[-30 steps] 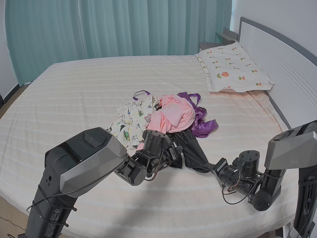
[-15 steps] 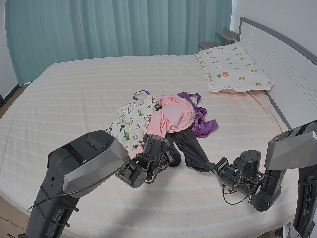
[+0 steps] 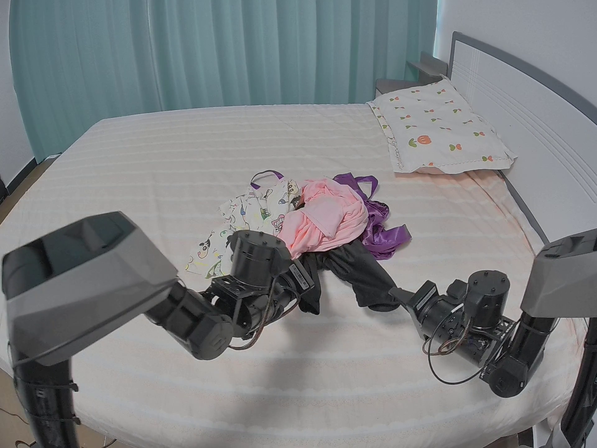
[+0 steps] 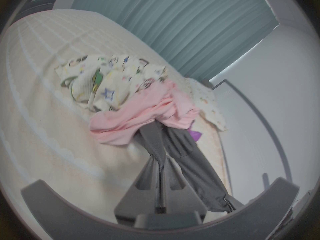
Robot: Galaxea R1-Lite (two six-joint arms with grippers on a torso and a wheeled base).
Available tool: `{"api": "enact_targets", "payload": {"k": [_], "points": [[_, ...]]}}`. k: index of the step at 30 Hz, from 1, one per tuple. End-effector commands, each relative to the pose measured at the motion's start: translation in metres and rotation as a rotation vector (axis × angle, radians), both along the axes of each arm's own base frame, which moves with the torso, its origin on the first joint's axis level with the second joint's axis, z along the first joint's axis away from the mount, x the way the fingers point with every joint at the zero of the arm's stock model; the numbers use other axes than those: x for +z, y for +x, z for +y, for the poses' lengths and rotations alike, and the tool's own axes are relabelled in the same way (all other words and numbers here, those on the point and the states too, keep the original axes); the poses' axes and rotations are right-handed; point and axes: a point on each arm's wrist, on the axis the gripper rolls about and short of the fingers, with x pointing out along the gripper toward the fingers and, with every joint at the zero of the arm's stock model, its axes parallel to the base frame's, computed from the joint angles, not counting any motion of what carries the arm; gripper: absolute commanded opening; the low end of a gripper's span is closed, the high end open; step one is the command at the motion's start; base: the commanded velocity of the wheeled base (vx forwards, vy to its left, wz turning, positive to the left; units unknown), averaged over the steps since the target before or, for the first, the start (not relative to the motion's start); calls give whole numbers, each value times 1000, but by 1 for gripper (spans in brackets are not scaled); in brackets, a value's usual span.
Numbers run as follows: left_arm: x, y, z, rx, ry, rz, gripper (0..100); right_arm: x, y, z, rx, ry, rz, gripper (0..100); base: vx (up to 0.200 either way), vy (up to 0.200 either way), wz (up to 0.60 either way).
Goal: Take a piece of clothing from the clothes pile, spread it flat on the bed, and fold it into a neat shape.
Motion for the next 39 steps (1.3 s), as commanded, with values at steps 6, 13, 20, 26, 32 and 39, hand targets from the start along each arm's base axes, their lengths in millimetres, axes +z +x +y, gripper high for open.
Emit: {"api": "enact_targets", "payload": {"k": [6, 13, 20, 26, 32, 39], "points": [[186, -105, 62, -32, -307, -455, 0, 163, -75, -23, 67, 147, -612, 0, 0, 0, 0], [195, -124, 83, -7, -206, -541, 0, 179, -85, -22, 141, 103, -689, 0, 0, 0, 0], [132, -127, 92, 21, -73, -362, 0, 124, -76, -8, 221, 16, -479, 0, 0, 0, 0], [110, -125, 91, 38, -106, -257, 0, 95, -63, 0, 221, -27, -394, 0, 0, 0, 0], [96, -125, 90, 19, -102, -198, 0, 93, -62, -1, 213, 11, -357, 0, 0, 0, 0], [84, -121, 87, 22, -104, -146, 0, 92, -63, -1, 216, 15, -353, 0, -114, 0, 0]]}}
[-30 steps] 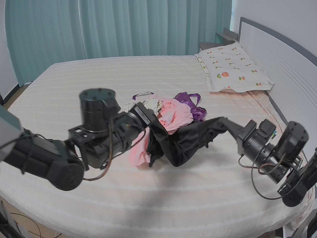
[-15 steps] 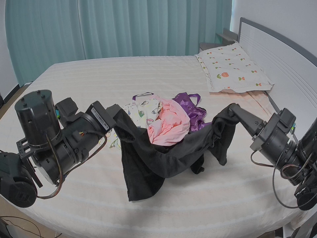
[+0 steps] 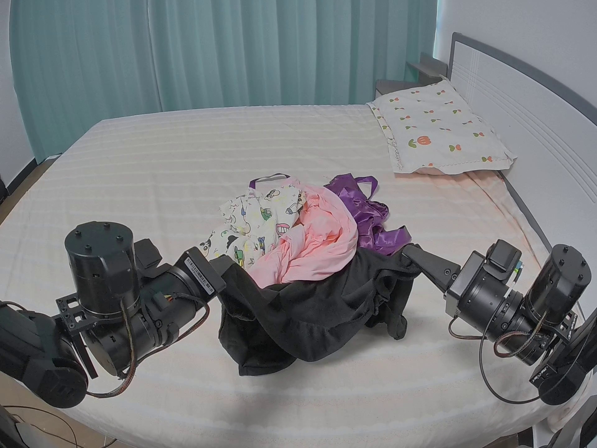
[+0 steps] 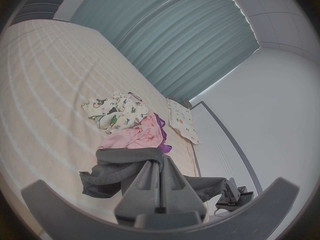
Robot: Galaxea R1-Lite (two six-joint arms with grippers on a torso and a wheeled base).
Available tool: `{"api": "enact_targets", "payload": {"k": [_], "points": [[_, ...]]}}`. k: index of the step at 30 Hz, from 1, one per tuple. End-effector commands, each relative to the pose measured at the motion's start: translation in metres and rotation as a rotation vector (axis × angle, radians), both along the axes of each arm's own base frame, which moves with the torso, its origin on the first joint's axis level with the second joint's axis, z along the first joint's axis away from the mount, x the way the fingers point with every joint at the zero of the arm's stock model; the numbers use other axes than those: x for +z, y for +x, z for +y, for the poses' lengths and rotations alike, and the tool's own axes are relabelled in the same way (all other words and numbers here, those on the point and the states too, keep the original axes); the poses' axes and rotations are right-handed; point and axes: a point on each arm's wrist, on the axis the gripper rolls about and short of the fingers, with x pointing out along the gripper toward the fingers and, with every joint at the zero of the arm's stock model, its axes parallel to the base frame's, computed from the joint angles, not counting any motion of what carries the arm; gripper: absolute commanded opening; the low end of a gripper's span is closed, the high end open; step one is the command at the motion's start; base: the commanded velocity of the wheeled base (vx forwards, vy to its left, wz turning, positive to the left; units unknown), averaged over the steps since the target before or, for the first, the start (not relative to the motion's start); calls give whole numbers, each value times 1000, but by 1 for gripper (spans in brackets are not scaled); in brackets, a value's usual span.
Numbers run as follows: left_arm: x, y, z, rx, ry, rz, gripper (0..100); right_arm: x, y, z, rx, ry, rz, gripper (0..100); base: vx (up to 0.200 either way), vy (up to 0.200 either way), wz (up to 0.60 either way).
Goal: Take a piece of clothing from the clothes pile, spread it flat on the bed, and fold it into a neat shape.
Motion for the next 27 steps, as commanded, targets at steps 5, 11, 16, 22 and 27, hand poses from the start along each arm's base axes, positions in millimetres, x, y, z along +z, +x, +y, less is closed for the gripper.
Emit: {"api": "enact_targets", "payload": {"k": [5, 11, 16, 22, 27], "points": [[-17, 1, -2, -43, 17, 69, 0, -7, 1, 2, 3, -14, 18, 0, -200, 0, 0], [-21, 0, 1, -64, 17, 88, 0, -7, 1, 2, 5, -16, 20, 0, 0, 0, 0], [-21, 0, 2, -59, 20, 88, 0, -9, 1, 2, 6, -22, 28, 0, 0, 0, 0], [-18, -3, 7, -57, 11, 81, 0, -13, 2, 4, 8, -30, 39, 0, 0, 167, 0], [-15, -4, 9, -50, 8, 72, 0, -11, 1, 3, 5, -26, 32, 0, 0, 200, 0]]}}
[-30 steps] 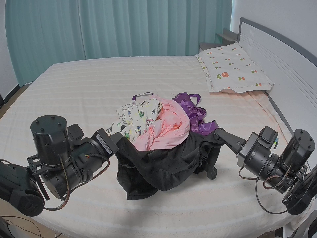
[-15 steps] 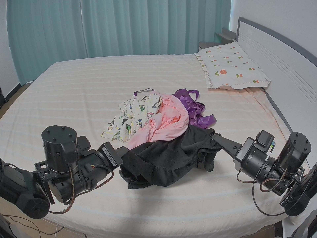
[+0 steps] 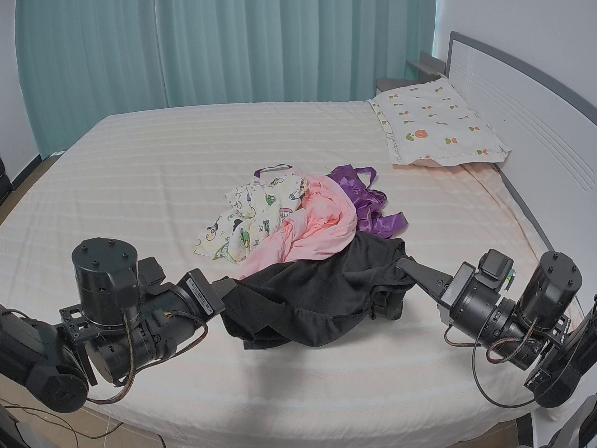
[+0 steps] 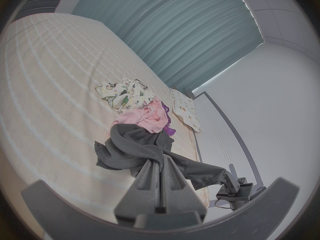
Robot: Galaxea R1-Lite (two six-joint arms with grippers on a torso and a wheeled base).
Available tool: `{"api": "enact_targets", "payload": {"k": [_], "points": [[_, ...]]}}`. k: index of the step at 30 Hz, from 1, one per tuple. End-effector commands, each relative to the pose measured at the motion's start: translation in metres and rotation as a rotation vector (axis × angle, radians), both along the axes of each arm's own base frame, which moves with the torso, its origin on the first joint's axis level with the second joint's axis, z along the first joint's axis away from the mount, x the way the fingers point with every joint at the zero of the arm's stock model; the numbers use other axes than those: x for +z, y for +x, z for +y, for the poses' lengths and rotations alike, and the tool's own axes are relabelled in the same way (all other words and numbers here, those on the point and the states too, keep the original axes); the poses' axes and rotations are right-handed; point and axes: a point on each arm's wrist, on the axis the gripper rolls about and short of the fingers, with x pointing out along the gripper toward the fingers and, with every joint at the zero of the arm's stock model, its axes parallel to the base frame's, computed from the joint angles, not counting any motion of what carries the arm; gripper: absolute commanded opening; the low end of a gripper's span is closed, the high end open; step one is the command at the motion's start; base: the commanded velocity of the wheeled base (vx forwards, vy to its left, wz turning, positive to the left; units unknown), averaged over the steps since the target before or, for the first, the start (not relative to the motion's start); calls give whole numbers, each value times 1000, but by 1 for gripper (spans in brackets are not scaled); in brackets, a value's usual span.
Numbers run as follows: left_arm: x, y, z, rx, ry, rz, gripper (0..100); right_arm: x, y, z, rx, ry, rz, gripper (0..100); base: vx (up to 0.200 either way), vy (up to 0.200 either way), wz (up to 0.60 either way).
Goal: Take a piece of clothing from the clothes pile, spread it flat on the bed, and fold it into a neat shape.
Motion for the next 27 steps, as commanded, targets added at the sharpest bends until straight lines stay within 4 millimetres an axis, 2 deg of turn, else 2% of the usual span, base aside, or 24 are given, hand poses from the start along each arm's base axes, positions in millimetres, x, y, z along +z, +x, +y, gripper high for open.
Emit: {"api": "enact_targets", "payload": {"k": [1, 15, 27], "points": [[4, -2, 2, 4, -7, -12, 0, 2, -1, 0, 0, 8, -11, 0, 0, 200, 0], [18, -10, 10, 7, -35, -58, 0, 4, -3, 2, 10, 10, -19, 0, 0, 200, 0], [22, -13, 14, 15, -26, -44, 0, 9, -11, 5, 26, 19, -37, 0, 0, 200, 0]]}}
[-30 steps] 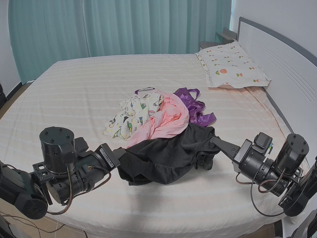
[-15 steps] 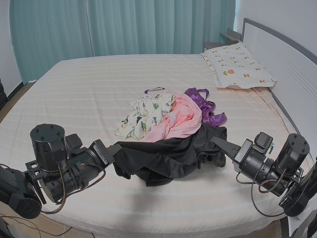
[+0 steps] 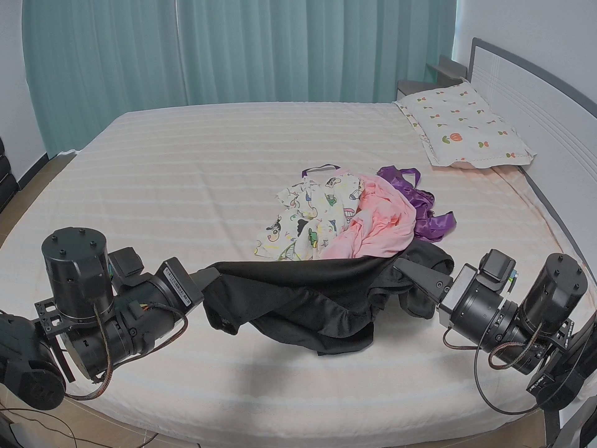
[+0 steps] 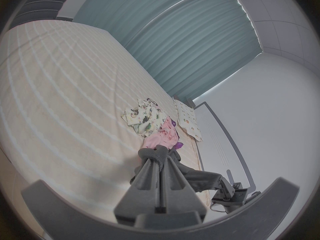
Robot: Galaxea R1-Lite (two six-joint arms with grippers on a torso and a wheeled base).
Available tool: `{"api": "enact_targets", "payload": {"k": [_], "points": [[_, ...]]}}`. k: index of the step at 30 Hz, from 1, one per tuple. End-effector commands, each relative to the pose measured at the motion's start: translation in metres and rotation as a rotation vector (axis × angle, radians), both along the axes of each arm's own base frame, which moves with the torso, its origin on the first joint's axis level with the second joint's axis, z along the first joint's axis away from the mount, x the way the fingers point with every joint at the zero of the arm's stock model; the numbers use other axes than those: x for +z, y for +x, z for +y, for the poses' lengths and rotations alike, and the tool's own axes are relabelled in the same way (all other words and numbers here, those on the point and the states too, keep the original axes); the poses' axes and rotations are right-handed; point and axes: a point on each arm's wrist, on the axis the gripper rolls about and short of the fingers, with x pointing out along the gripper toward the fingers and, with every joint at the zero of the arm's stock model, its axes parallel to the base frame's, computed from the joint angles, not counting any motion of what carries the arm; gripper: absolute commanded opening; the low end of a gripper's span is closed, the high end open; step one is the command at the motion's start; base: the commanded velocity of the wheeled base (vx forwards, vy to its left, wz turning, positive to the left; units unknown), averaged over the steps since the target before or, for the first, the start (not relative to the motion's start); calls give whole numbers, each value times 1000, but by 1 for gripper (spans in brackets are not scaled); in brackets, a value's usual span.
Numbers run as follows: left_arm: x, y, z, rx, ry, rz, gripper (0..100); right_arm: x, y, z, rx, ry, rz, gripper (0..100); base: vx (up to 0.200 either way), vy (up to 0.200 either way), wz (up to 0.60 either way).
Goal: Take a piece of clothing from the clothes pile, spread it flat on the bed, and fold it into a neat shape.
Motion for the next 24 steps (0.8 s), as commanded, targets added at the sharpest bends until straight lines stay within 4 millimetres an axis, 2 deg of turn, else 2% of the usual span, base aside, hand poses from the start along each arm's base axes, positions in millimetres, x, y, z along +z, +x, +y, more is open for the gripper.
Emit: {"api": "enact_targets", "payload": {"k": [1, 8, 24], "points": [[3, -2, 2, 3, -8, -11, 0, 3, -3, 0, 8, 11, -14, 0, 0, 200, 0], [3, 0, 3, 12, -8, -11, 0, 13, -7, -4, -7, 23, -58, 0, 0, 200, 0], [7, 2, 10, 38, -11, -15, 0, 5, -2, -2, -15, 4, -28, 0, 0, 200, 0]]}}
